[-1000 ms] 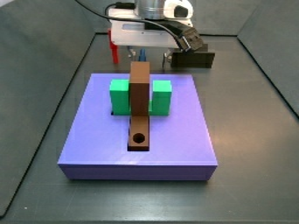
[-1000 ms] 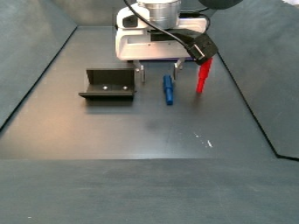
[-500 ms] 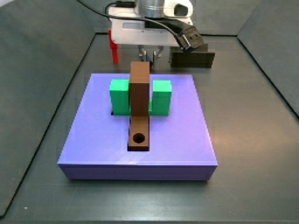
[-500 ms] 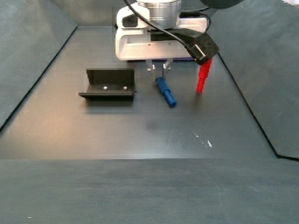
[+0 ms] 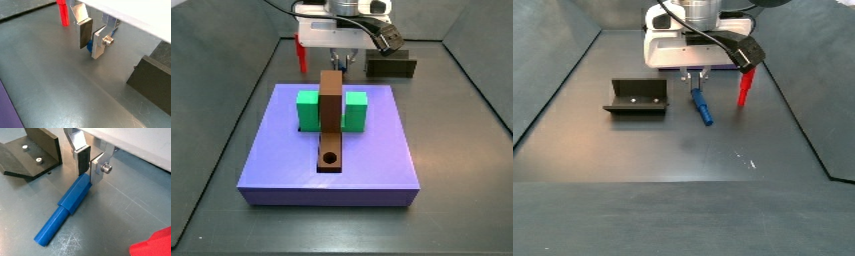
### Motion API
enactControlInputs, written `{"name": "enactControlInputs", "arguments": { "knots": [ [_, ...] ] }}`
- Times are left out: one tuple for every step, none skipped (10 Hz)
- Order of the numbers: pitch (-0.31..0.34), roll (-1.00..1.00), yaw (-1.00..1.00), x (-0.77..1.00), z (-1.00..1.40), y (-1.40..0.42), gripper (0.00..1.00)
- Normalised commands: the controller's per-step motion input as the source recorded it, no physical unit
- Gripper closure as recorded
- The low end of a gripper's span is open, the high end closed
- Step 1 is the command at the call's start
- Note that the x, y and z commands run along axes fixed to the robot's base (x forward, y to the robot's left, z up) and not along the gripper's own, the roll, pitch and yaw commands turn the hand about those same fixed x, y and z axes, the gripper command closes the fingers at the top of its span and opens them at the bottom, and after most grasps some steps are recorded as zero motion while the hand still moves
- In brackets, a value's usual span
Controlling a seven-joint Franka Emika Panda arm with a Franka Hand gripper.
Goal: Pick up the blue object. Move up. Place the blue object on the fixture. Regrasp the blue object. Move to above the board. Insert the blue object.
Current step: Pick up the blue object, then move up.
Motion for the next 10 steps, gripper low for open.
{"name": "enactControlInputs", "arguments": {
  "knots": [
    [0.000, 0.00, 0.00, 0.00, 0.00, 0.00, 1.00],
    [0.000, 0.00, 0.00, 0.00, 0.00, 0.00, 1.00],
    [0.000, 0.00, 0.00, 0.00, 0.00, 0.00, 1.00],
    [0.000, 0.00, 0.00, 0.00, 0.00, 0.00, 1.00],
    [0.000, 0.00, 0.00, 0.00, 0.00, 0.00, 1.00],
    [0.000, 0.00, 0.00, 0.00, 0.00, 0.00, 1.00],
    [0.000, 0.00, 0.00, 0.00, 0.00, 0.00, 1.00],
    [0.000, 0.00, 0.00, 0.00, 0.83, 0.00, 1.00],
    [-0.004, 0.01, 0.01, 0.01, 0.84, 0.04, 1.00],
    [0.023, 0.02, 0.00, -0.04, 0.61, 0.04, 1.00]
  ]
}}
